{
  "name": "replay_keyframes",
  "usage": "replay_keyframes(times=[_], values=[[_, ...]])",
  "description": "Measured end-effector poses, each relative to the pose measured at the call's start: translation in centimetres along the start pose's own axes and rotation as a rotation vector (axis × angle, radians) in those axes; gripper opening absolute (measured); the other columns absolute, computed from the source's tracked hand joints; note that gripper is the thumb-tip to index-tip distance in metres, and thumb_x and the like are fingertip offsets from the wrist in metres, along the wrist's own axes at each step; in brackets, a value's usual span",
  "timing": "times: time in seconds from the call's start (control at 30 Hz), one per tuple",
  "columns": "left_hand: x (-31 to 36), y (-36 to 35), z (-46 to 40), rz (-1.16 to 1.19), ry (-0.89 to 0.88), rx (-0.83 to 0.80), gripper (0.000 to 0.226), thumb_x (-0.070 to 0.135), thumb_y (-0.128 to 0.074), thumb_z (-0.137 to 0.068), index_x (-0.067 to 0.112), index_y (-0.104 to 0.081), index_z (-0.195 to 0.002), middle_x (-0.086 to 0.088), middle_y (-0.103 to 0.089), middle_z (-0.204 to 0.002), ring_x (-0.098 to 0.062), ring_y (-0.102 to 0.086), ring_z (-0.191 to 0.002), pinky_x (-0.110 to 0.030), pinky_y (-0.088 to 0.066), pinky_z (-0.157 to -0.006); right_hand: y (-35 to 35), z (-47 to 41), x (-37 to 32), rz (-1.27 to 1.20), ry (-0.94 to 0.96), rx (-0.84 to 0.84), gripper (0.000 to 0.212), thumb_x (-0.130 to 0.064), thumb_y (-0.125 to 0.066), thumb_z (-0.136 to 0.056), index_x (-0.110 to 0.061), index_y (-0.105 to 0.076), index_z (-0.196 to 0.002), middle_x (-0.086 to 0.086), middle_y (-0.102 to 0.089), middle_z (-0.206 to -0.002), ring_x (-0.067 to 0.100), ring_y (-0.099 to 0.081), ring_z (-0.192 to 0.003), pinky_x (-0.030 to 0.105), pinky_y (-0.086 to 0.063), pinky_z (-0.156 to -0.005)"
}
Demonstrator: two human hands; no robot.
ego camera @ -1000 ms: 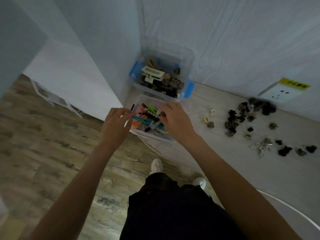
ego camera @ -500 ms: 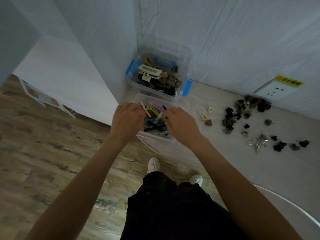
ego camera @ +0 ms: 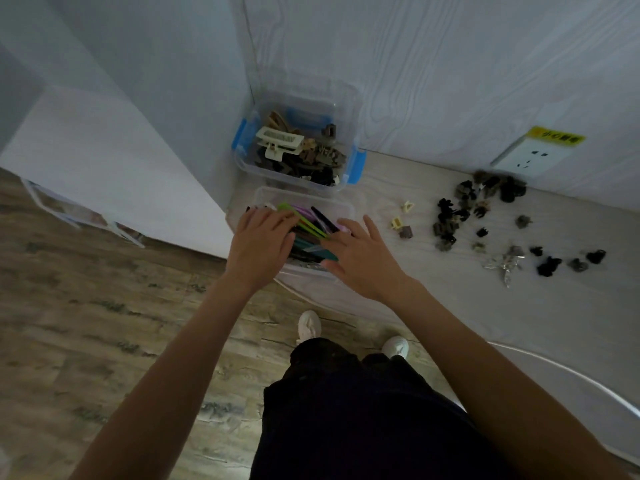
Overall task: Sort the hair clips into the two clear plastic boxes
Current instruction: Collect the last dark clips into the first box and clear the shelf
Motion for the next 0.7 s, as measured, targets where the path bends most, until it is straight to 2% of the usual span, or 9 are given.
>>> replay_keyframes(times=[0.07, 0.13, 0.23, 0.33, 0.43, 0.5, 0.57, 0.6, 0.7], values=[[0.7, 1.0, 0.1, -0.017, 0.026, 0.074, 0.032, 0.029, -0.039, -0.091, 0.018, -0.062, -0.111, -0.002, -0.065, -0.113, -0.027, -0.055, -0.105, -0.039, -0.032, -0.096, 0.7, 0.9, 0.1, -0.056, 0.021, 0.082, 0.042, -0.040, -0.040, -0.093, -0.019, -0.052, -0.128, 0.002, -0.053, -0.134, 0.024, -0.030, -0.138, 0.050, -0.014, -0.115], [2.8, 1.6, -0.2, 0.008, 0.013, 0.116, 0.027, 0.024, -0.044, -0.090, 0.017, -0.063, -0.108, -0.004, -0.065, -0.108, -0.029, -0.054, -0.103, -0.043, -0.037, -0.094, 2.0, 2.7, 1.9, -0.144, -0.017, 0.212, 0.041, -0.038, -0.036, -0.092, -0.018, -0.057, -0.121, 0.003, -0.059, -0.125, 0.027, -0.041, -0.130, 0.047, -0.025, -0.111], [7.7, 2.1, -1.4, 0.132, -0.108, 0.119, 0.025, 0.021, -0.047, -0.090, 0.014, -0.063, -0.108, -0.005, -0.065, -0.106, -0.028, -0.056, -0.100, -0.041, -0.045, -0.088, 3.8, 5.9, 5.5, -0.203, -0.093, 0.384, 0.035, -0.033, -0.040, -0.092, -0.016, -0.060, -0.115, 0.004, -0.063, -0.117, 0.026, -0.048, -0.120, 0.035, -0.031, -0.105], [14.3, 1.4, -3.1, 0.265, -0.234, 0.067, 0.028, 0.021, -0.048, -0.087, 0.014, -0.062, -0.110, -0.004, -0.065, -0.103, -0.025, -0.057, -0.095, -0.035, -0.048, -0.080, 4.2, 10.3, 10.5, -0.295, -0.264, 0.481, 0.031, -0.028, -0.043, -0.092, -0.015, -0.060, -0.114, 0.005, -0.063, -0.113, 0.024, -0.050, -0.112, 0.028, -0.034, -0.097], [19.0, -1.2, -5.2, 0.382, -0.230, -0.052, 0.035, 0.021, -0.056, -0.085, 0.012, -0.057, -0.118, -0.009, -0.061, -0.112, -0.030, -0.056, -0.099, -0.039, -0.052, -0.080, 2.7, 15.2, 16.4, -0.364, -0.525, 0.514, 0.027, -0.017, -0.054, -0.089, -0.015, -0.059, -0.115, 0.009, -0.060, -0.114, 0.029, -0.052, -0.108, 0.031, -0.039, -0.091], [20.2, -4.5, -7.1, 0.323, -0.141, -0.163, 0.052, 0.024, -0.064, -0.082, 0.013, -0.047, -0.130, -0.013, -0.049, -0.132, -0.035, -0.048, -0.116, -0.047, -0.047, -0.093, 1.1, 18.1, 20.5, -0.391, -0.697, 0.467, 0.035, -0.013, -0.059, -0.086, -0.014, -0.056, -0.121, 0.011, -0.056, -0.121, 0.032, -0.050, -0.112, 0.036, -0.040, -0.093], [18.6, -8.4, -8.3, 0.201, 0.083, -0.336, 0.073, 0.039, -0.064, -0.081, 0.022, -0.028, -0.142, -0.012, -0.025, -0.150, -0.037, -0.031, -0.131, -0.047, -0.035, -0.106, 0.1, 20.1, 23.7, -0.385, -0.796, 0.436, 0.044, -0.011, -0.061, -0.083, -0.011, -0.051, -0.126, 0.015, -0.052, -0.127, 0.035, -0.045, -0.119, 0.038, -0.035, -0.098], [17.9, -9.8, -8.6, 0.191, 0.198, -0.390, 0.082, 0.045, -0.065, -0.078, 0.026, -0.021, -0.143, -0.011, -0.019, -0.151, -0.037, -0.026, -0.133, -0.048, -0.032, -0.106, -0.1, 21.0, 25.3, -0.364, -0.828, 0.423, 0.048, -0.011, -0.061, -0.082, -0.011, -0.049, -0.128, 0.017, -0.049, -0.130, 0.036, -0.042, -0.121, 0.039, -0.033, -0.101], [16.9, -11.7, -8.7, 0.259, 0.329, -0.383, 0.094, 0.048, -0.072, -0.068, 0.028, -0.017, -0.142, -0.011, -0.027, -0.144, -0.037, -0.027, -0.128, -0.047, -0.034, -0.101, -0.4, 23.0, 29.1, -0.318, -0.920, 0.392, 0.061, -0.007, -0.060, -0.077, -0.012, -0.041, -0.135, 0.019, -0.035, -0.142, 0.041, -0.029, -0.129, 0.047, -0.029, -0.105]])
Point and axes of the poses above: each hand's wrist, its own z-axis away from the middle knuckle, its own y-axis out of the back of the hand, x = y × z, the point moved 9 cm from there along -z, towards the middle knuckle
